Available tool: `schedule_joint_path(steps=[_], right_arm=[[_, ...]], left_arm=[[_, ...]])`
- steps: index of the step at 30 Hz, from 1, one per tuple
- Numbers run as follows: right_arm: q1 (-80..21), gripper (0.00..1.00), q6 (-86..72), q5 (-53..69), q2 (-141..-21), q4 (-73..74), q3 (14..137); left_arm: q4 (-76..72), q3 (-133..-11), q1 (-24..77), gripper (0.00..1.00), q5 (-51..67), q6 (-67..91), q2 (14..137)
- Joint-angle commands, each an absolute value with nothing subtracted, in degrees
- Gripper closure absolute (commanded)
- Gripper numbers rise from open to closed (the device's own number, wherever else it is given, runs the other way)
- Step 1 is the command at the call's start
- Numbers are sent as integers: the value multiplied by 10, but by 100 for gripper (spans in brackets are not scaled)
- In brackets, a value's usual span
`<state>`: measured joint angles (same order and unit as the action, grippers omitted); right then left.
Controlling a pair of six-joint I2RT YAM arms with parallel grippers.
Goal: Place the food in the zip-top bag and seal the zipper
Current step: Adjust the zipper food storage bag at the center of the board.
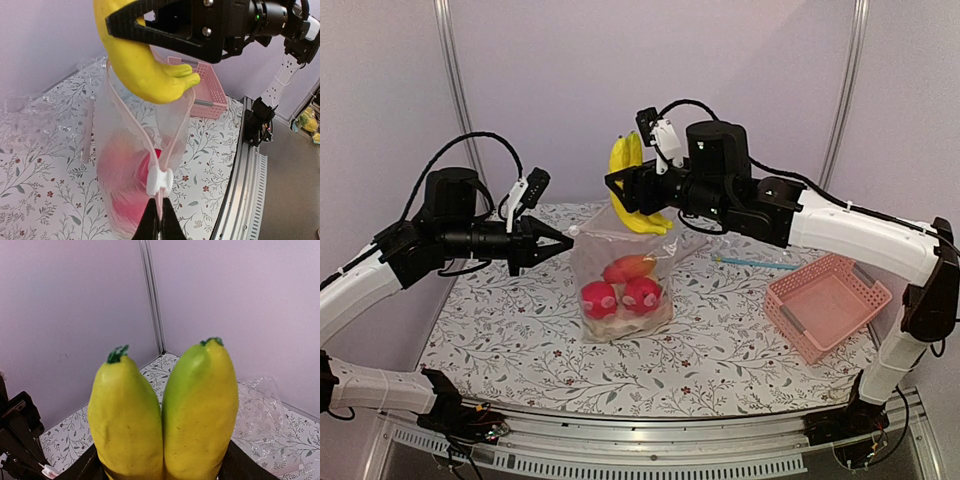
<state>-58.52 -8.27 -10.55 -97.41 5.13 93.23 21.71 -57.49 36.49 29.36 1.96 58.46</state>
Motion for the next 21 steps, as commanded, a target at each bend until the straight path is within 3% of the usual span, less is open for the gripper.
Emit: schedule_joint_path(steps=[1,21], right_arm=[[-590,41,-95,-181,-983,-10,922],[-606,41,-152,-342,-1073,-55,981]], left_arm=[[207,-584,370,100,302,16,577],[200,-581,370,100,310,22,583]])
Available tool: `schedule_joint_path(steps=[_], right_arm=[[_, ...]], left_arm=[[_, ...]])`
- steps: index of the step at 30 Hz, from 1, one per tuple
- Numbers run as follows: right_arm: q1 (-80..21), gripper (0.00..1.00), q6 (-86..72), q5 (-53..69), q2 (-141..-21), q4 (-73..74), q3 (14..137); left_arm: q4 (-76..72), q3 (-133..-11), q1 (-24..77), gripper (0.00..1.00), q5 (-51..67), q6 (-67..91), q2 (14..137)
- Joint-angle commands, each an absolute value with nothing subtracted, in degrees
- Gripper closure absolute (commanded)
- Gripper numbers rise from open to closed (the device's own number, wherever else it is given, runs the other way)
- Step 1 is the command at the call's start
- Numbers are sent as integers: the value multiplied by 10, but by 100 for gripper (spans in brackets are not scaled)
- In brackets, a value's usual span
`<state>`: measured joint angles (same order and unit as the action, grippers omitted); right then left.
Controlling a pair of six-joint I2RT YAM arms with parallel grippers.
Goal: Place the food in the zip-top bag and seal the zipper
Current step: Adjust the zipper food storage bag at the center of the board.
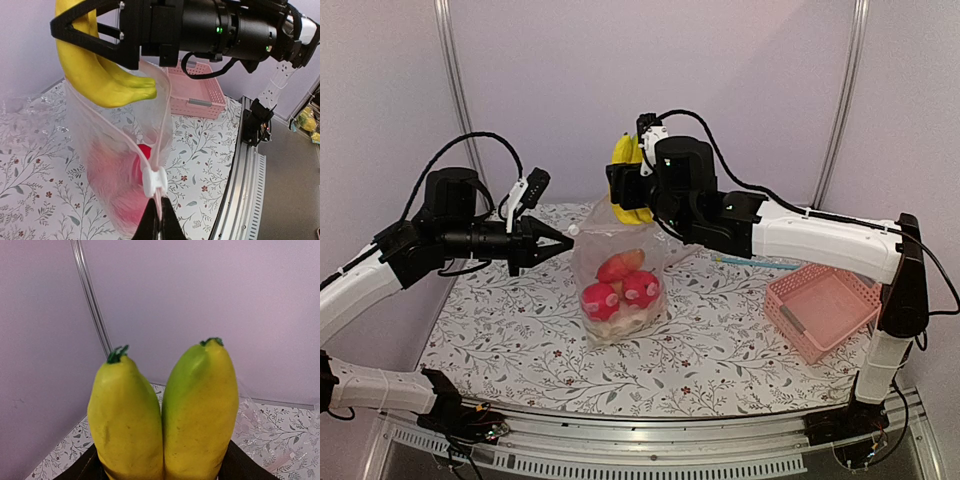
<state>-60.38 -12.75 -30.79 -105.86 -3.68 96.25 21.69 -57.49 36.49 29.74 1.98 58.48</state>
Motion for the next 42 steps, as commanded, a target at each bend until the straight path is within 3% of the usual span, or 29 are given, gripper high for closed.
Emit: schedule_joint_path(steps=[1,22,31,42], right_arm=[[-606,41,-156,-332,-1076,-59,977],[-610,40,-86,-89,-921,-70,766],[-610,41,-18,16,-910,89,817],[-609,40,64,39,-928,303,915]], left_arm=[[199,-580,370,100,308,24,582],[205,-583,324,100,269,28,576],[203,-583,322,100,272,29,579],[201,-581,322,100,289,28,578]])
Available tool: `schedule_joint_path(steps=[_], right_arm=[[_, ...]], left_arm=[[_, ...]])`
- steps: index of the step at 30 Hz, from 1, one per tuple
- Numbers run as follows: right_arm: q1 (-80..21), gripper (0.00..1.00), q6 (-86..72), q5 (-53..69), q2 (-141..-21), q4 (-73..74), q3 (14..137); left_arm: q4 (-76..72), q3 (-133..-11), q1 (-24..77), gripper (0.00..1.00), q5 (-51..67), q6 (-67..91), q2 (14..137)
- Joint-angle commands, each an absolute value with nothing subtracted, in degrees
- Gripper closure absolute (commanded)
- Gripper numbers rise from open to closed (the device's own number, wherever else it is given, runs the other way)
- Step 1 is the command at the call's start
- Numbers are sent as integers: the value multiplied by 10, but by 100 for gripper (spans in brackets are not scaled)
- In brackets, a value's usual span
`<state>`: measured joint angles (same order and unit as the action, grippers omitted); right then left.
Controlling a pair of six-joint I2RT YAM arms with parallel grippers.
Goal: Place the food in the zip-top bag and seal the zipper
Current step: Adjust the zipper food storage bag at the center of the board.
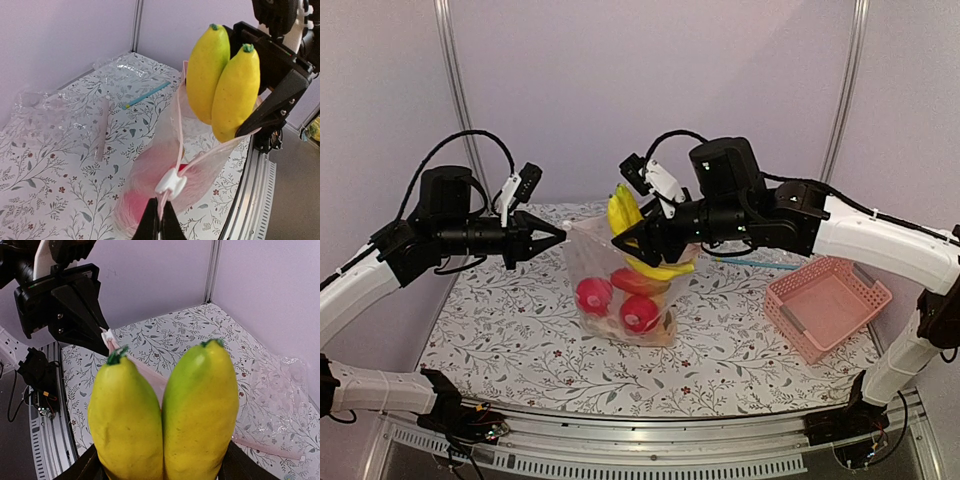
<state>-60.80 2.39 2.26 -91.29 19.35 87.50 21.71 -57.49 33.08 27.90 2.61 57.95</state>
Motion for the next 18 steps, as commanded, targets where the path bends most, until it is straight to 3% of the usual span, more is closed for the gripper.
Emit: schedule_joint_path(steps=[1,11,18], right_arm=[[-610,40,68,40,-931,322,927],[-609,36,87,20,-963,391,963],[-610,18,87,3,-959,396,969]], left_arm=[[200,-581,322,100,294,27,579],[192,-578,322,100,318,28,580],[191,-577,322,100,325,28,579]])
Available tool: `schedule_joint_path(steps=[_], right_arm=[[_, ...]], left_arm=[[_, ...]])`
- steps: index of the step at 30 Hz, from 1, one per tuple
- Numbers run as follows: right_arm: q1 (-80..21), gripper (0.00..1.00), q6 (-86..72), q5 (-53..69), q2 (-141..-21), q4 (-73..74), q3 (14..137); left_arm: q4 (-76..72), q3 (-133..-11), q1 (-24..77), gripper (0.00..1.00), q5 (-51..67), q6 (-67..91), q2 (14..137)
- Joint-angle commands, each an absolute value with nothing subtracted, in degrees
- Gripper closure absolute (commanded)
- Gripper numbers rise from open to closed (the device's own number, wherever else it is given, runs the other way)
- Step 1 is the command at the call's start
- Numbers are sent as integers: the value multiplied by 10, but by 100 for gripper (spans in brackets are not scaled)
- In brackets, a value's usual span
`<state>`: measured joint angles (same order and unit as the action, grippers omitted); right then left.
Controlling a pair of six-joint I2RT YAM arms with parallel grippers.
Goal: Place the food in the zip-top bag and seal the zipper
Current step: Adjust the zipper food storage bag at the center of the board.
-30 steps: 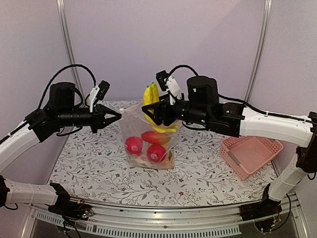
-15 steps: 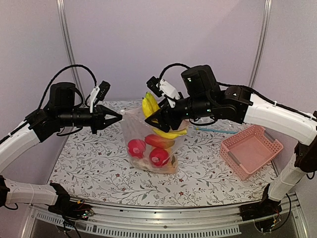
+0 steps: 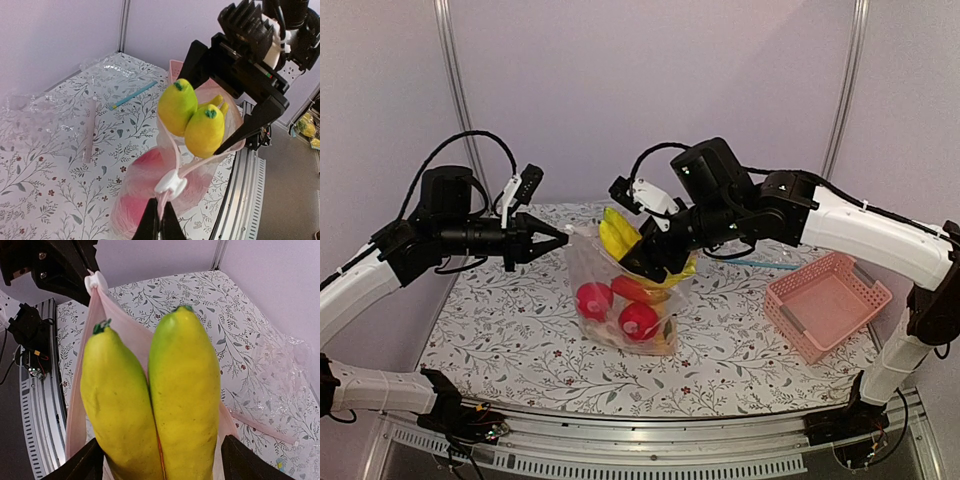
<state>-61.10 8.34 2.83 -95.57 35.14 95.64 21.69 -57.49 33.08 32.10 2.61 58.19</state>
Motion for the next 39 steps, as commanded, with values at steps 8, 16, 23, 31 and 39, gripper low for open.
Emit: schedule_joint_path(steps=[8,16,23,31,39], right_arm=[[-609,13,83,-22,-929,401,972],[-610,6,31,-45,-868,395,975],[-610,6,-43,-141,-836,430,959],[-563,19,-140,-145,-822,518,952],[-535,28,-177,-66,-858,570,978]], left_arm=[[192,-577,322,100,321,27,578],[193,-577,322,100,316,27,579],[192,-577,322,100,317,28,579],[190,-577,322,100,321,30,579],[188,-576,322,100,321,31,581]])
